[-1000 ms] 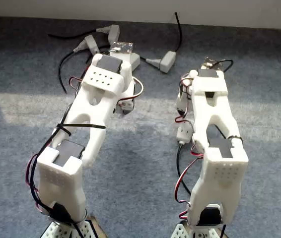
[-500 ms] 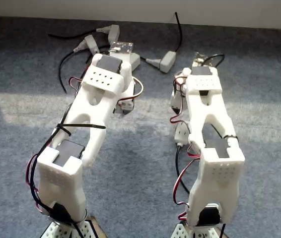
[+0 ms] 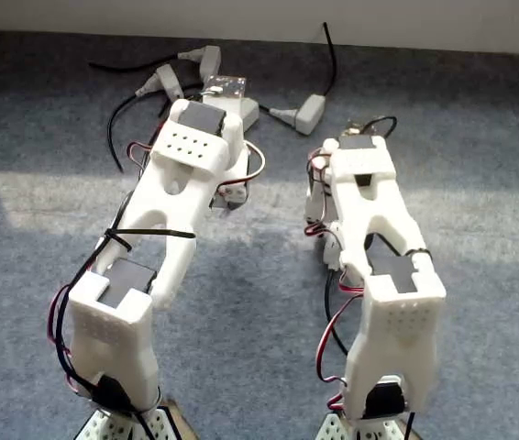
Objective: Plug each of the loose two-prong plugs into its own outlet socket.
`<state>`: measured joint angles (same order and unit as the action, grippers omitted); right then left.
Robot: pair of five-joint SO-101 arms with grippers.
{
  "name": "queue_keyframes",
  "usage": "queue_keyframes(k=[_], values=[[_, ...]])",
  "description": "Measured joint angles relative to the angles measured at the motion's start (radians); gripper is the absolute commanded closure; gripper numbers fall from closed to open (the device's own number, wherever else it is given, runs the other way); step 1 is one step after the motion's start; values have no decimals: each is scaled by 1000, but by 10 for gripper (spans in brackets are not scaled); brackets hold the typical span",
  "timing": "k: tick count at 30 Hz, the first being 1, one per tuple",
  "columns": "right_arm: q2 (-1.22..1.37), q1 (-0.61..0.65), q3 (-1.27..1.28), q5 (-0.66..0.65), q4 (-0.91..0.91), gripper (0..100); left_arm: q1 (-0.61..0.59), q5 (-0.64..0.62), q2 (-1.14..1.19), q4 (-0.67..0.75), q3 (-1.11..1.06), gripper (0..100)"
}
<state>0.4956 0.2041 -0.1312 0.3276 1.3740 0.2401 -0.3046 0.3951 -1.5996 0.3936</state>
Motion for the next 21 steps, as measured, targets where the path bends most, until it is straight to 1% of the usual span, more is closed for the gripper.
queue_keyframes(k=[2, 5, 8, 12, 15, 18, 21], values=[[0, 0, 6, 0, -2, 783, 0, 0, 0, 0, 0, 994], [0, -9, 6, 0, -2, 893, 0, 0, 0, 0, 0, 994], [0, -29, 6, -2, 3, 960, 0, 0, 0, 0, 0, 994], [0, -37, 6, -2, 5, 968, 0, 0, 0, 0, 0, 994], [0, -29, 6, -2, 3, 968, -21, 0, 0, 0, 0, 994], [0, 17, 6, -2, -28, 971, -58, 0, 0, 0, 0, 994], [0, 92, 6, -2, -69, 972, -101, 0, 0, 0, 20, 994]])
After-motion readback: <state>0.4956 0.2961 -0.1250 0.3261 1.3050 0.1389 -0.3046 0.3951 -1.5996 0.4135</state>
